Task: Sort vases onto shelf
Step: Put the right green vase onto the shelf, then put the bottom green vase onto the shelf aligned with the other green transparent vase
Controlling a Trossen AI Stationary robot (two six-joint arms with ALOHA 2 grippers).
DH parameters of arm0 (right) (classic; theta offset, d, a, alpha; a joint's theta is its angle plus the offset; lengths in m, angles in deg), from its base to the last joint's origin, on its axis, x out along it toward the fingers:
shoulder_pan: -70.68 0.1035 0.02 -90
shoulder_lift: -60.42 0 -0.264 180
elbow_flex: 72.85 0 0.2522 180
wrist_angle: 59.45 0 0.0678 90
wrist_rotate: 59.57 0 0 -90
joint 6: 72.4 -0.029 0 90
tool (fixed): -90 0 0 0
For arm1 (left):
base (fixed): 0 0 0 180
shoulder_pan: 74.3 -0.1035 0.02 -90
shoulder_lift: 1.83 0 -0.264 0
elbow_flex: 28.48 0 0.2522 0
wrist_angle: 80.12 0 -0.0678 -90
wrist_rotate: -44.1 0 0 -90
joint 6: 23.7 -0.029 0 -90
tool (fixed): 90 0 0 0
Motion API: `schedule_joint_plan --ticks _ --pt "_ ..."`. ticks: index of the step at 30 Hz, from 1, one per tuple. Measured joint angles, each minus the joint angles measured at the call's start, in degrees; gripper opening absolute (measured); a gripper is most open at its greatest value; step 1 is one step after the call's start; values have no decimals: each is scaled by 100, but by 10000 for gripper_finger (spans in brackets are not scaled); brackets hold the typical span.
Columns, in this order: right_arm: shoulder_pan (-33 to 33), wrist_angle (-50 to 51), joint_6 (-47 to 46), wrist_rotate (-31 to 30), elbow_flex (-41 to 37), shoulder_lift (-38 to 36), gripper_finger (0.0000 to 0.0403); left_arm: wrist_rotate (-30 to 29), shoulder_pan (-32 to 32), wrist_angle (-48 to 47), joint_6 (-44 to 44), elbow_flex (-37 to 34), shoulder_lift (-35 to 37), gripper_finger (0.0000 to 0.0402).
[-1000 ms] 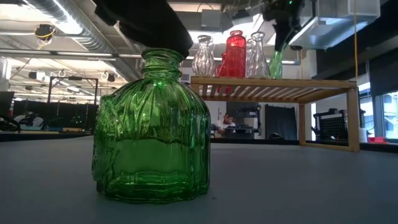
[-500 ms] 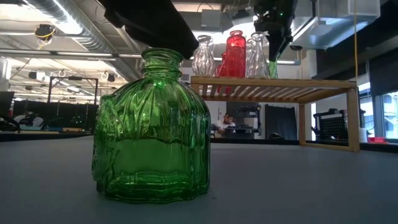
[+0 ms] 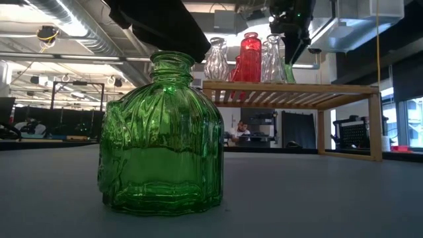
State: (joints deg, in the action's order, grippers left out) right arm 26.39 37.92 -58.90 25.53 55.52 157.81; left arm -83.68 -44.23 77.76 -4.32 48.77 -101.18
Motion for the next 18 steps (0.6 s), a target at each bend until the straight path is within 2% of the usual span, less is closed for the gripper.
schedule_joint_plan --ticks 10,18 --pt "2 114 -33 -51 81 -33 224 0 0 1 -31 -2 0 248" --pt "7 143 -480 92 275 -513 225 0 -7 0 -49 -4 2 248"
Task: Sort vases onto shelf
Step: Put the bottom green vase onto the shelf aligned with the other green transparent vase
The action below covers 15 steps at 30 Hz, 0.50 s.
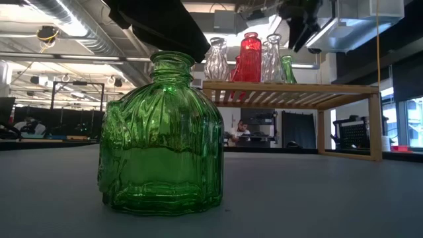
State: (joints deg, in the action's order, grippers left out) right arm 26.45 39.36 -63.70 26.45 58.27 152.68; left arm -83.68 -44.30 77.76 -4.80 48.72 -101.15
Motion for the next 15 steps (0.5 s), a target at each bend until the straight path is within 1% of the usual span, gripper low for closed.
schedule_joint_plan --ticks 4,7,9,12,15 --pt "9 5 -318 169 0 -297 225 0 0 0 -2 0 2 248" --pt "260 -13 -546 321 0 -477 225 -4 0 0 -4 0 4 248" --pt "511 -25 -573 356 0 -603 225 -76 0 3 -7 0 4 248" --pt "1023 -101 -758 371 0 -770 225 -343 0 29 -4 0 4 248" --pt "1659 -115 -974 342 0 -895 225 -358 42 26 2 0 4 248"
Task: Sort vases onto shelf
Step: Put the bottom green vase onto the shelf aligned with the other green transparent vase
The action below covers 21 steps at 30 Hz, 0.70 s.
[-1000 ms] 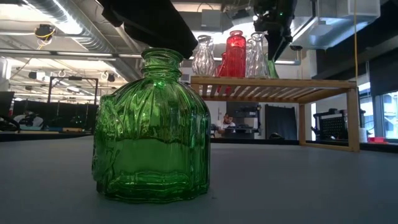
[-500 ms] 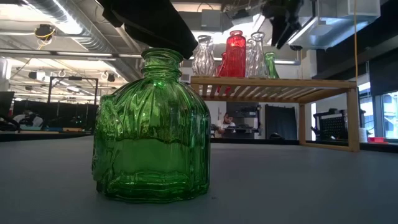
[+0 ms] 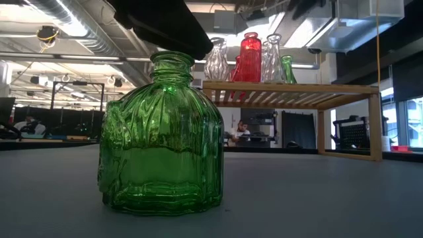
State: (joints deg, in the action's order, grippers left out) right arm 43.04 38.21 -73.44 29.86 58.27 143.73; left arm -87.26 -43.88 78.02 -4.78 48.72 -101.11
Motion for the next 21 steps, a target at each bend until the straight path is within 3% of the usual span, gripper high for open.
schedule_joint_plan --ticks 11,17,21 --pt "2987 -128 -1220 -1123 -339 -63 225 -277 576 -42 468 0 0 248" --pt "4552 -699 -1848 -1666 -1096 -57 225 -328 1012 -42 854 0 0 248" --pt "5379 -1599 -2132 -1847 -1790 -61 225 -449 1264 -44 1105 0 0 248"
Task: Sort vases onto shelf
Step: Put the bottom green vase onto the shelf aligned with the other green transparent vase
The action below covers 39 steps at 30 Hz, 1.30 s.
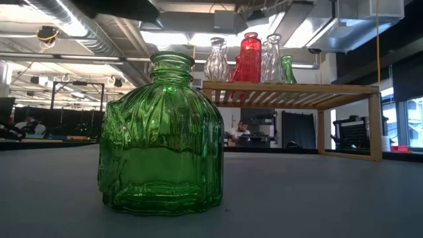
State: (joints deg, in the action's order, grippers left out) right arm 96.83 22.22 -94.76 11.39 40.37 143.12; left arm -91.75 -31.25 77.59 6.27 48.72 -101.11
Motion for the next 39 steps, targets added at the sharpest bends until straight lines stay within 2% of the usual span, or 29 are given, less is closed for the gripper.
schedule_joint_plan --ticks 9,14,17,22,34,39 --pt "1120 -2961 -12 6 -1949 11 225 14 402 77 578 0 -238 248" --pt "1347 -4417 0 26 -2879 149 225 215 481 363 948 0 -354 248" --pt "1373 -5052 -164 241 -3266 336 225 400 481 362 1199 0 -353 248" --pt "1406 -5878 -439 849 -3412 831 225 343 560 372 1314 0 -357 248" --pt "1336 -6641 -288 632 -3416 2113 225 334 547 522 1347 0 -1131 248" --pt "1171 -6850 -297 879 -3419 2446 225 398 546 499 1362 0 -1303 248"
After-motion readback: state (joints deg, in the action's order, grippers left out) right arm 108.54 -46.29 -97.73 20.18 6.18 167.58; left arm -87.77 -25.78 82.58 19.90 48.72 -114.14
